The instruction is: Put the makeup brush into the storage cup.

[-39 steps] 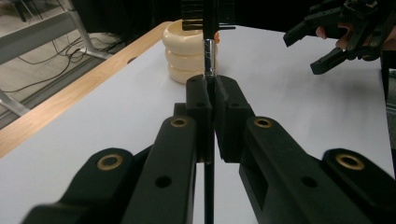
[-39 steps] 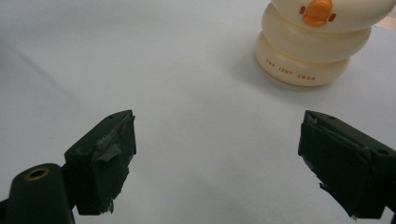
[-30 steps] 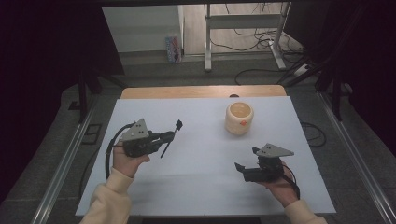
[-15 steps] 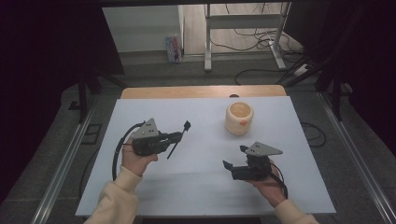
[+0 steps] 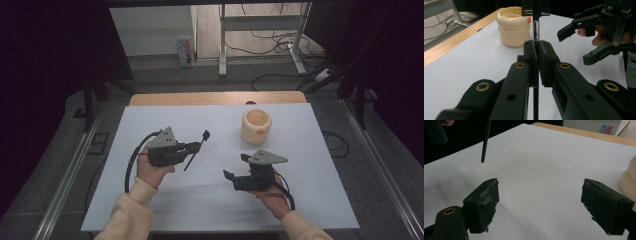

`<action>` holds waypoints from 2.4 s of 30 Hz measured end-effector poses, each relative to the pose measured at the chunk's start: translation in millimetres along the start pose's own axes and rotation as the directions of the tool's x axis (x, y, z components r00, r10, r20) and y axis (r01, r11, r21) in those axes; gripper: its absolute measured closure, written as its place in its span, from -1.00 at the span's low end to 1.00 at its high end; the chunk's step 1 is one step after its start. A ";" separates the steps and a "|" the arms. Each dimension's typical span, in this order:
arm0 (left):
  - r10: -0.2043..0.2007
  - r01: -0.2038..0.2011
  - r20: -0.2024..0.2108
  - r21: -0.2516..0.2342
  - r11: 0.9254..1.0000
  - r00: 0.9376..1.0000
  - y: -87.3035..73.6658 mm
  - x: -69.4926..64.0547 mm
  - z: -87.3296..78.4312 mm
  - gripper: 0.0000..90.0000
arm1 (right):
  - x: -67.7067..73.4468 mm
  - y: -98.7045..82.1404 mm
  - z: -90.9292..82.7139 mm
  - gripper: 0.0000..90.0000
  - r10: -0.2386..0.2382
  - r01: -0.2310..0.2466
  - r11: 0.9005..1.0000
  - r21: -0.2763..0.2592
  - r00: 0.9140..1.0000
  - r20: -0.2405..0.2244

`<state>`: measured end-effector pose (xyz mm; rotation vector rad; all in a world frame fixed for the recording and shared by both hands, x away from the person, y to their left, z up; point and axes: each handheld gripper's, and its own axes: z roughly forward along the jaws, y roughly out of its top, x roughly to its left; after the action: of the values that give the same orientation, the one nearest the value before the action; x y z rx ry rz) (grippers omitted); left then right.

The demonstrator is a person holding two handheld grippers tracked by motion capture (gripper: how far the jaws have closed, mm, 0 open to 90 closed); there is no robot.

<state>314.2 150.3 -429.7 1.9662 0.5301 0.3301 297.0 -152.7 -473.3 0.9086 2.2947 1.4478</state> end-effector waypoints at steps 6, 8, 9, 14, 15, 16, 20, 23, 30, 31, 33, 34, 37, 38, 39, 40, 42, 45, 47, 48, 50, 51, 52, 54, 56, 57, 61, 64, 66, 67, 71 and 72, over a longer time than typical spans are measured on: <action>-0.001 0.001 0.009 -0.001 1.000 1.000 1.4 -1.8 4.6 0.90 | 6.7 5.0 10.9 -0.64 0.012 -0.012 1.000 -0.014 1.000 -0.017; 0.000 0.000 0.013 -0.003 1.000 1.000 2.3 -2.5 6.4 0.90 | 8.0 6.1 13.9 -0.64 0.015 -0.015 1.000 -0.015 1.000 -0.020; 0.000 0.000 0.014 -0.003 1.000 1.000 2.7 -2.8 7.2 0.90 | 8.5 6.7 15.1 -0.64 0.013 -0.013 1.000 -0.014 1.000 -0.020; -0.002 0.003 0.020 -0.005 1.000 1.000 4.3 -4.7 10.3 0.90 | 9.2 10.7 20.3 -0.63 0.027 -0.027 0.999 -0.027 0.999 -0.032; -0.003 0.003 0.021 -0.005 1.000 1.000 4.4 -4.8 10.8 0.90 | 9.3 11.6 21.1 -0.61 0.028 -0.029 0.999 -0.027 0.999 -0.034; -0.006 0.006 0.021 -0.006 1.000 1.000 4.6 -4.9 11.3 0.90 | 9.5 12.2 22.3 -0.60 0.031 -0.032 0.999 -0.029 0.999 -0.039; -0.016 0.016 0.023 -0.011 1.000 1.000 5.1 -5.3 12.7 0.90 | 11.2 14.0 26.3 -0.59 0.033 -0.034 0.999 -0.027 0.998 -0.050; -0.017 0.017 0.027 -0.011 1.000 0.999 5.3 -5.8 13.6 0.90 | 12.4 15.2 28.6 -0.57 0.039 -0.041 0.999 -0.031 0.998 -0.057; -0.022 0.023 0.039 -0.013 1.000 0.999 6.4 -7.3 17.3 0.90 | 14.1 17.3 35.3 -0.54 0.055 -0.057 0.998 -0.034 0.996 -0.072; -0.023 0.023 0.040 -0.015 1.000 0.999 6.6 -7.5 17.9 0.90 | 14.5 17.6 36.6 -0.54 0.055 -0.058 0.998 -0.035 0.996 -0.072; -0.024 0.025 0.044 -0.014 1.000 0.999 7.3 -8.0 18.9 0.90 | 15.1 18.3 38.6 -0.53 0.057 -0.060 0.998 -0.033 0.996 -0.075; -0.024 0.025 0.047 -0.015 1.000 0.999 7.7 -8.2 19.5 0.90 | 15.4 18.8 39.9 -0.52 0.057 -0.060 0.998 -0.036 0.995 -0.078; -0.022 0.023 0.053 -0.013 1.000 0.998 8.6 -9.2 21.2 0.90 | 17.0 20.1 42.8 -0.49 0.059 -0.062 0.997 -0.037 0.995 -0.083; -0.021 0.022 0.055 -0.013 1.000 0.998 8.9 -9.5 21.8 0.90 | 17.5 20.4 43.9 -0.48 0.059 -0.062 0.997 -0.038 0.995 -0.084; -0.020 0.021 0.057 -0.014 1.000 0.998 9.1 -9.9 22.5 0.90 | 18.2 20.7 45.2 -0.46 0.060 -0.064 0.997 -0.040 0.994 -0.086; -0.021 0.022 0.060 -0.012 1.000 0.998 9.4 -10.5 23.0 0.90 | 18.3 20.8 46.3 -0.44 0.055 -0.059 0.998 -0.039 0.995 -0.087; -0.023 0.024 0.061 -0.012 1.000 0.998 10.0 -11.8 23.9 0.90 | 18.8 20.7 48.1 -0.39 0.053 -0.057 0.998 -0.040 0.995 -0.084; -0.020 0.022 0.072 -0.016 1.000 0.997 11.3 -13.1 24.5 0.90 | 20.1 21.6 48.8 -0.29 0.041 -0.045 0.997 -0.056 0.996 -0.078; -0.022 0.024 0.079 -0.018 1.000 0.997 12.1 -13.8 24.8 0.90 | 21.1 22.4 49.9 -0.24 0.044 -0.049 0.997 -0.056 0.995 -0.086; -0.023 0.024 0.082 -0.020 1.000 0.996 12.5 -14.0 25.0 0.90 | 21.0 22.7 50.5 -0.20 0.047 -0.053 0.997 -0.059 0.994 -0.096; -0.024 0.026 0.085 -0.023 0.999 0.996 13.0 -14.7 25.5 0.90 | 21.5 23.3 52.0 -0.12 0.056 -0.063 0.996 -0.059 0.991 -0.119; -0.020 0.022 0.087 -0.023 0.999 0.996 13.3 -15.0 25.7 0.90 | 21.9 23.5 52.4 -0.05 0.058 -0.066 0.996 -0.058 0.990 -0.126; -0.018 0.020 0.088 -0.023 1.000 0.996 13.5 -15.4 25.9 0.90 | 22.0 23.5 52.6 0.06 0.061 -0.069 0.996 -0.057 0.988 -0.139; -0.021 0.024 0.090 -0.026 0.999 0.996 13.6 -16.7 26.7 0.90 | 21.3 23.7 53.0 0.24 0.069 -0.081 0.995 -0.060 0.983 -0.169; -0.018 0.020 0.089 -0.027 0.999 0.996 13.6 -17.5 27.6 0.90 | 19.7 24.2 53.8 0.38 0.080 -0.094 0.994 -0.060 0.976 -0.204; -0.016 0.019 0.090 -0.027 0.999 0.996 13.6 -17.9 27.9 0.90 | 19.3 24.3 53.9 0.45 0.087 -0.103 0.993 -0.061 0.972 -0.217; -0.018 0.020 0.097 -0.023 1.000 0.995 13.2 -19.1 29.5 0.90 | 16.8 24.9 53.2 0.69 0.107 -0.127 0.990 -0.067 0.965 -0.240; -0.015 0.017 0.101 -0.020 1.000 0.995 12.5 -19.1 30.2 0.90 | 15.6 25.6 51.5 0.84 0.111 -0.133 0.989 -0.072 0.962 -0.250; -0.016 0.018 0.105 -0.019 1.000 0.994 12.3 -19.0 29.9 0.89 | 15.7 25.9 51.0 0.85 0.114 -0.135 0.988 -0.070 0.961 -0.253; -0.017 0.019 0.106 -0.017 1.000 0.994 12.1 -19.1 29.8 0.89 | 15.4 25.9 51.1 0.85 0.119 -0.140 0.988 -0.066 0.959 -0.259; -0.009 0.008 0.115 0.008 1.000 0.993 11.1 -20.0 30.9 0.75 | 13.9 25.7 51.7 0.86 0.125 -0.144 0.988 -0.054 0.954 -0.271; -0.005 0.004 0.104 0.012 1.000 0.995 10.8 -20.4 30.9 0.66 | 13.8 25.8 51.8 0.86 0.125 -0.145 0.988 -0.053 0.954 -0.272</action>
<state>312.8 111.9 -433.4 1.9816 0.4703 0.2206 323.5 -99.5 -473.0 0.9130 2.3882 1.7997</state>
